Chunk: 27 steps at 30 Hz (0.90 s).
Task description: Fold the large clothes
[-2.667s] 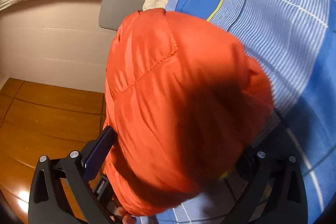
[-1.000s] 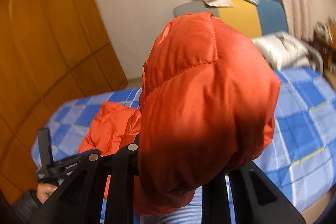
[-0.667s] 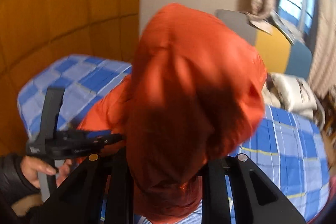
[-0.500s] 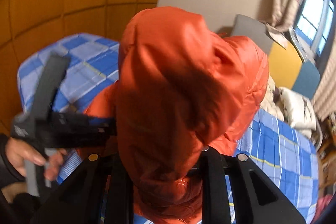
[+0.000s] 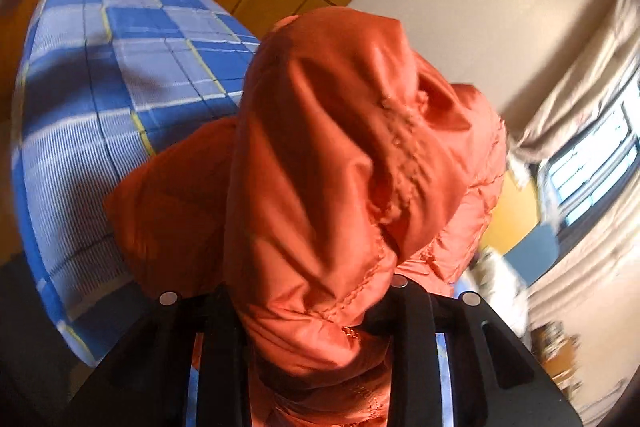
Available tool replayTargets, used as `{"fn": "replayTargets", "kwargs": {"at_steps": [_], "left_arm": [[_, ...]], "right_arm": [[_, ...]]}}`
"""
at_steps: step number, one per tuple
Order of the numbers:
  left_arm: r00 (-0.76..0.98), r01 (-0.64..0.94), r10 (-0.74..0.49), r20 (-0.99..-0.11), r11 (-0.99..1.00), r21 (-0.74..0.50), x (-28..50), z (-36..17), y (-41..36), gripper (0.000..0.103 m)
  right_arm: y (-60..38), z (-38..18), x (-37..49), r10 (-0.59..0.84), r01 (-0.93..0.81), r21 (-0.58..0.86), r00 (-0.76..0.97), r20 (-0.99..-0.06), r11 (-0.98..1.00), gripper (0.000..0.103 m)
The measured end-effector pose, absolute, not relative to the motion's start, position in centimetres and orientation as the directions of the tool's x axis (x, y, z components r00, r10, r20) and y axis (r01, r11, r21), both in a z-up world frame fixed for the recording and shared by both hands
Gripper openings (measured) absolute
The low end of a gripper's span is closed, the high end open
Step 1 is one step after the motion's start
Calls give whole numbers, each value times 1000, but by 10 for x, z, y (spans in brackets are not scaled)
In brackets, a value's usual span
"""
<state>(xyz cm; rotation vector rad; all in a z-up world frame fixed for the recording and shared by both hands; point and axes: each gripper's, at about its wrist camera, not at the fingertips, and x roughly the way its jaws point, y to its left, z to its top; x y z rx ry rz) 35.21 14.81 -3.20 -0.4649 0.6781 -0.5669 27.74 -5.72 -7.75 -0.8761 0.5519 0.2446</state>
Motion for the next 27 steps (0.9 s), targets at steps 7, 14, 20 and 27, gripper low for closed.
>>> {"fn": "replayTargets", "kwargs": {"at_steps": [7, 14, 20, 27], "left_arm": [[459, 381, -625, -632, 781, -496, 407, -29, 87, 64], [339, 388, -608, -718, 785, -482, 428, -39, 44, 57], [357, 373, -573, -737, 812, -450, 431, -41, 44, 20], [383, 348, -566, -730, 821, -454, 415, -51, 66, 18]], "right_arm": [[-50, -84, 262, -25, -402, -720, 865, -502, 566, 35], [-43, -83, 255, -15, -397, -738, 876, -482, 546, 43], [-42, -73, 244, 75, -457, -699, 860, -504, 550, 67], [-111, 7, 226, 422, -661, -198, 651, -631, 724, 90]]}}
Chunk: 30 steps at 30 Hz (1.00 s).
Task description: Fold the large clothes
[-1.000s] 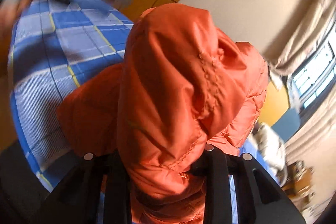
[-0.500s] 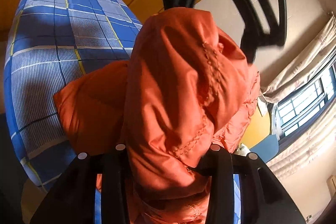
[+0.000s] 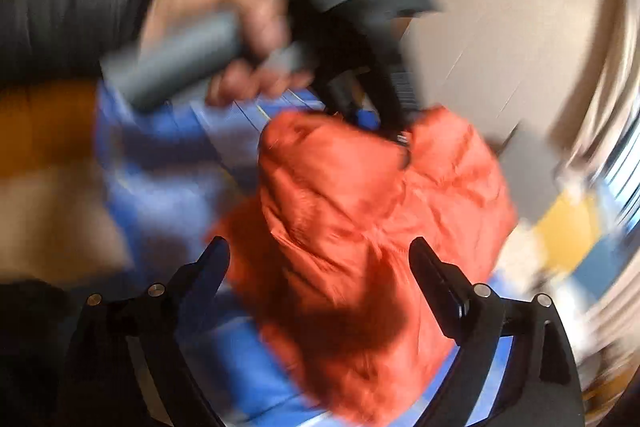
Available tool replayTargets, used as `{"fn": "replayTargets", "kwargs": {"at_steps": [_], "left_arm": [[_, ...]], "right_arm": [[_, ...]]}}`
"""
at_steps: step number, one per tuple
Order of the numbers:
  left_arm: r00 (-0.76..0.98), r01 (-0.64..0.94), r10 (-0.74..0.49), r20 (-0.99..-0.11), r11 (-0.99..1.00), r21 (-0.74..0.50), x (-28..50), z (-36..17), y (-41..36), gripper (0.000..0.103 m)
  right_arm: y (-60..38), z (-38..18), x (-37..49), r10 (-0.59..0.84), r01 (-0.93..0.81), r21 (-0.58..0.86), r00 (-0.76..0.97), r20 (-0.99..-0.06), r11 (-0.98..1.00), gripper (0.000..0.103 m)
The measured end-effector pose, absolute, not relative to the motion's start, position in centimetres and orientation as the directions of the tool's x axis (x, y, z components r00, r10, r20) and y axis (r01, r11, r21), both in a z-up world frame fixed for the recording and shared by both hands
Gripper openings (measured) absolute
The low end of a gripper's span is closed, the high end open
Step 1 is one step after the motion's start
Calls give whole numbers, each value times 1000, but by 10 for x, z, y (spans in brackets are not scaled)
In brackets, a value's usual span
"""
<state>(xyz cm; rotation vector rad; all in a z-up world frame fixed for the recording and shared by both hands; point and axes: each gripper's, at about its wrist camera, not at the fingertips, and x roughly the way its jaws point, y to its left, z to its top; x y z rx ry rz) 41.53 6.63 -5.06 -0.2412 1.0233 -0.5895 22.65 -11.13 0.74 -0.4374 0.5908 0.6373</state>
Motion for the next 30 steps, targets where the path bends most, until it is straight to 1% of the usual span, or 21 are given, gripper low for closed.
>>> {"fn": "replayTargets", "kwargs": {"at_steps": [1, 3, 5, 6, 7, 10, 14, 16, 17, 18, 21, 23, 26, 28, 30], "left_arm": [[389, 338, -563, -729, 823, -455, 413, -53, 70, 18], [401, 327, -553, -730, 831, -450, 409, -55, 74, 18], [416, 310, -542, -730, 840, -447, 405, -58, 76, 18], [424, 300, -536, -730, 844, -445, 402, -60, 78, 18], [436, 290, -520, -735, 854, -432, 399, -62, 79, 19], [472, 250, -460, -752, 888, -386, 390, -67, 84, 23], [508, 165, -350, -787, 936, -310, 380, -73, 92, 42], [518, 133, -308, -798, 951, -280, 375, -79, 95, 45], [526, 116, -280, -803, 959, -259, 374, -81, 96, 50], [536, 94, -241, -809, 970, -226, 371, -85, 97, 51], [560, 44, -175, -809, 982, -182, 364, -99, 99, 52], [584, 7, -143, -799, 985, -171, 358, -110, 103, 53], [630, -25, -76, -773, 993, -118, 348, -123, 101, 53], [651, -50, -70, -756, 990, -135, 343, -132, 104, 53], [668, -68, -75, -741, 984, -162, 342, -135, 109, 52]], "right_arm": [[-126, 17, 229, 449, -646, -120, 640, -623, 754, 90], [-143, 22, 239, 420, -585, -67, 653, -630, 808, 90], [-149, 13, 251, 358, -522, -71, 671, -649, 850, 89], [-148, 9, 256, 337, -507, -79, 673, -658, 858, 83], [-148, 3, 259, 324, -497, -79, 670, -668, 864, 81], [-137, -16, 265, 278, -472, -107, 672, -686, 875, 79], [-110, -43, 271, 222, -461, -169, 677, -702, 871, 78], [-103, -53, 268, 197, -453, -199, 686, -700, 869, 78], [-97, -59, 267, 182, -450, -222, 693, -698, 865, 78], [-93, -64, 265, 172, -449, -239, 699, -694, 861, 78], [-83, -79, 259, 153, -446, -280, 719, -678, 850, 78], [-80, -86, 259, 156, -451, -296, 728, -667, 842, 78], [-84, -87, 259, 196, -483, -263, 708, -679, 835, 78], [-96, -77, 262, 276, -547, -184, 650, -708, 817, 78], [-112, -60, 267, 372, -596, -53, 566, -736, 801, 78]]}}
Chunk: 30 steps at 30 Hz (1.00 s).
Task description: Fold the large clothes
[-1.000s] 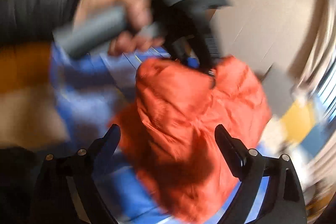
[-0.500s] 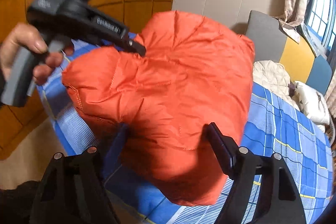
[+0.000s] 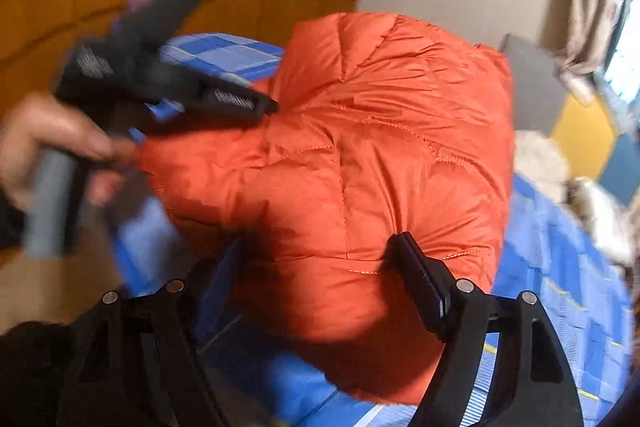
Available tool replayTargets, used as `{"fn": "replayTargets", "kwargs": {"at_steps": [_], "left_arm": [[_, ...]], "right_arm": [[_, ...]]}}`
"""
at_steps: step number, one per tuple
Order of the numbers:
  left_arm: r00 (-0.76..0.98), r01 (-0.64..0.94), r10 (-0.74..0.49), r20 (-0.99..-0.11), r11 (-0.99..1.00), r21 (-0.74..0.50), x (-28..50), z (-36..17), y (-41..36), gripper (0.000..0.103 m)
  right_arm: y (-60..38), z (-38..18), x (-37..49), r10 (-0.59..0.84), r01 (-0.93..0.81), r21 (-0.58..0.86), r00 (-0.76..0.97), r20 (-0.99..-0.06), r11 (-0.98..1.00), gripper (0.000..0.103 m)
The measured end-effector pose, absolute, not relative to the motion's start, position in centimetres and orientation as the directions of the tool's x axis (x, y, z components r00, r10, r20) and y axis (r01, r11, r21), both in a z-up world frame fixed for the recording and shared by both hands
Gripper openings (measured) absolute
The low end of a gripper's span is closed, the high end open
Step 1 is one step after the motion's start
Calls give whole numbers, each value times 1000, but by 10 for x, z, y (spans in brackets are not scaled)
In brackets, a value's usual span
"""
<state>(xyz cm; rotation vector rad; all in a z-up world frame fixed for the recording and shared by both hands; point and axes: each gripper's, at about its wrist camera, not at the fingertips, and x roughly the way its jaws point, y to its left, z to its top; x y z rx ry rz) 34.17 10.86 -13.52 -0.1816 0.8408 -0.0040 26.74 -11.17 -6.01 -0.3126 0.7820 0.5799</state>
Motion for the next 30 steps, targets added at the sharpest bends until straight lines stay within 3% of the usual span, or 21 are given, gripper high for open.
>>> {"fn": "replayTargets", "kwargs": {"at_steps": [2, 7, 12, 20, 30], "left_arm": [[679, -79, -67, -731, 983, -164, 340, -136, 108, 52], [703, -97, -40, -710, 984, -152, 337, -134, 106, 52], [717, -96, -31, -697, 985, -143, 334, -129, 102, 52], [729, -73, -33, -684, 989, -126, 333, -129, 100, 52], [720, -46, -50, -692, 992, -120, 338, -143, 97, 40]], "right_arm": [[-135, -34, 280, 464, -590, 91, 521, -716, 802, 78], [-157, 10, 333, 466, -505, 161, 566, -680, 848, 78], [-127, 26, 388, 412, -491, 104, 578, -704, 865, 78], [-79, 0, 461, 279, -473, 0, 519, -808, 881, 78], [-47, -64, 505, 143, -469, -69, 402, -904, 881, 78]]}}
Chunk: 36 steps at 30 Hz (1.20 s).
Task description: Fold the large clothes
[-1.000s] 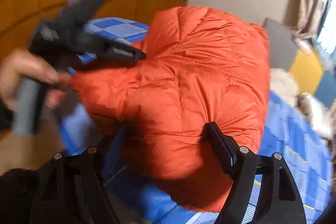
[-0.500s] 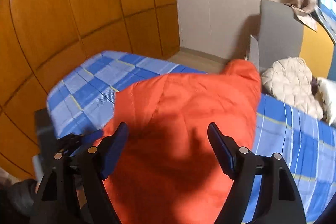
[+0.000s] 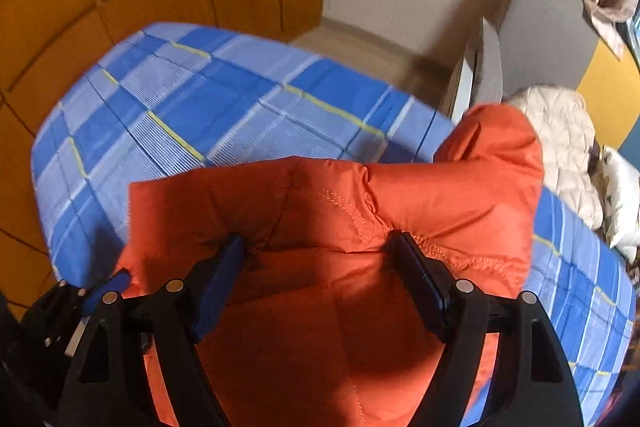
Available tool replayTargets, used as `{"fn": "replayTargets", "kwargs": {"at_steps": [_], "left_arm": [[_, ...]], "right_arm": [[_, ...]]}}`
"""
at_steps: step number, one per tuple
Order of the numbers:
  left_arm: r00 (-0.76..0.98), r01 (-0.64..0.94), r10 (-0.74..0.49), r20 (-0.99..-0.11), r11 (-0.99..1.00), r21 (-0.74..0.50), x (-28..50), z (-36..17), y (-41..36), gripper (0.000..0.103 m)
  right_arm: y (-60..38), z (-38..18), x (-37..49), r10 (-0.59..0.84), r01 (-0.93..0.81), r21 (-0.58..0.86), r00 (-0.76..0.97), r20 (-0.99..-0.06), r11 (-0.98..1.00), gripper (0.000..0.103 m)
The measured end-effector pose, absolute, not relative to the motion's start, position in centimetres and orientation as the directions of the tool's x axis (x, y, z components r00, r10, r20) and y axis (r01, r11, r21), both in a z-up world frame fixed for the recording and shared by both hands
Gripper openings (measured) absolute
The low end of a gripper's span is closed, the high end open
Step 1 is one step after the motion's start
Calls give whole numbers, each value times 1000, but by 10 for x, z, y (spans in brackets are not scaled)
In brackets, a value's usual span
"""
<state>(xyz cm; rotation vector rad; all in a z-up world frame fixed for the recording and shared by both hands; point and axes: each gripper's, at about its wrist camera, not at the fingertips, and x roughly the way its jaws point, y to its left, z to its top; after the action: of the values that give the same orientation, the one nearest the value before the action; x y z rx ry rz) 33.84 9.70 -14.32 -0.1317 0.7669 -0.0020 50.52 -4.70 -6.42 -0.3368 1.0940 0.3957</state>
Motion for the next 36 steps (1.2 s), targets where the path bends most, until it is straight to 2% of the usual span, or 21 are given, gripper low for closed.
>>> {"fn": "replayTargets", "kwargs": {"at_steps": [5, 9, 10, 12, 15, 18, 21, 24, 36], "left_arm": [[709, -45, -70, -702, 989, -144, 346, -153, 102, 39], [702, -42, -91, -706, 985, -168, 347, -159, 106, 39], [701, -43, -95, -706, 984, -174, 347, -160, 107, 39], [703, -44, -110, -703, 979, -198, 347, -160, 110, 39], [702, -42, -127, -701, 975, -219, 347, -161, 114, 39], [699, -35, -138, -702, 973, -226, 348, -161, 116, 40], [691, -26, -172, -702, 965, -262, 351, -163, 122, 42], [684, -13, -206, -700, 956, -294, 353, -167, 127, 43], [636, 22, -354, -685, 897, -442, 365, -182, 148, 45]], "right_arm": [[-46, -81, 510, 128, -441, -67, 398, -908, 895, 78], [-62, -58, 503, 243, -430, 52, 404, -882, 901, 79], [-72, -48, 500, 291, -410, 109, 413, -863, 906, 81], [-98, -27, 489, 385, -375, 222, 445, -808, 900, 96], [-150, -14, 466, 469, -311, 356, 489, -735, 881, 100], [-204, -29, 442, 514, -213, 476, 499, -698, 853, 100], [-240, -63, 419, 521, -125, 533, 477, -708, 837, 100], [-256, -95, 403, 598, -73, 636, 436, -672, 768, 100], [-242, -158, 403, 779, -70, 810, 331, -532, 582, 100]]}}
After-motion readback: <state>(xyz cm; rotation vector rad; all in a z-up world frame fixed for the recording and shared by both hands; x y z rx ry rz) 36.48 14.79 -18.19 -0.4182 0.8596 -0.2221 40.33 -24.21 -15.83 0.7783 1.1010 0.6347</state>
